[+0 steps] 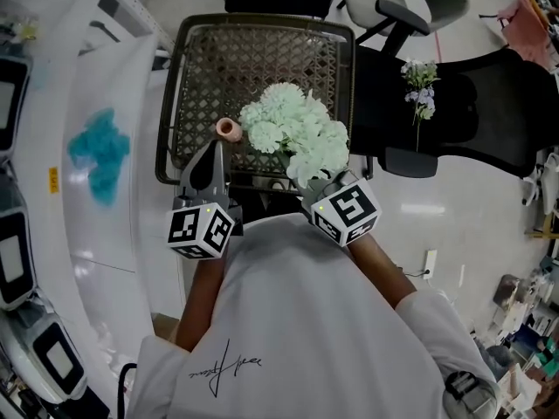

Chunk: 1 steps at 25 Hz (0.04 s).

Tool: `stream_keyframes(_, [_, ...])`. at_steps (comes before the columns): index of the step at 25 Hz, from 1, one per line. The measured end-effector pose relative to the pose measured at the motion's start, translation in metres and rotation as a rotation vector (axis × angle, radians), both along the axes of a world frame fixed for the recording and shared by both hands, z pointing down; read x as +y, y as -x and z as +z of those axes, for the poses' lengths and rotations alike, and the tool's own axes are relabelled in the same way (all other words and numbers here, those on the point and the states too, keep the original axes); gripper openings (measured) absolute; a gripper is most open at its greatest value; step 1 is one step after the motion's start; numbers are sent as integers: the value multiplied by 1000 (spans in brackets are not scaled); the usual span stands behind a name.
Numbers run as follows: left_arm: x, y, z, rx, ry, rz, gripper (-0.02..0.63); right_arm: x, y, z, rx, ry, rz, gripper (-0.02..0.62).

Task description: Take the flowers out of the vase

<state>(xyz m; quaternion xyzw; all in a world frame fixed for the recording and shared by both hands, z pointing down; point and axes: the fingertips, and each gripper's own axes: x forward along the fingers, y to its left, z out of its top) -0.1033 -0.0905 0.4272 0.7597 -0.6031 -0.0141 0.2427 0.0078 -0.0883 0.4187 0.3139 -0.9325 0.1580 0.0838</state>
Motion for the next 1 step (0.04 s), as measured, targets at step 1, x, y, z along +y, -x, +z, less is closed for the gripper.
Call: stream_keyframes(1, [1,1,-1,-1,-2,-2,2,2,1,0,-2,4,3,67])
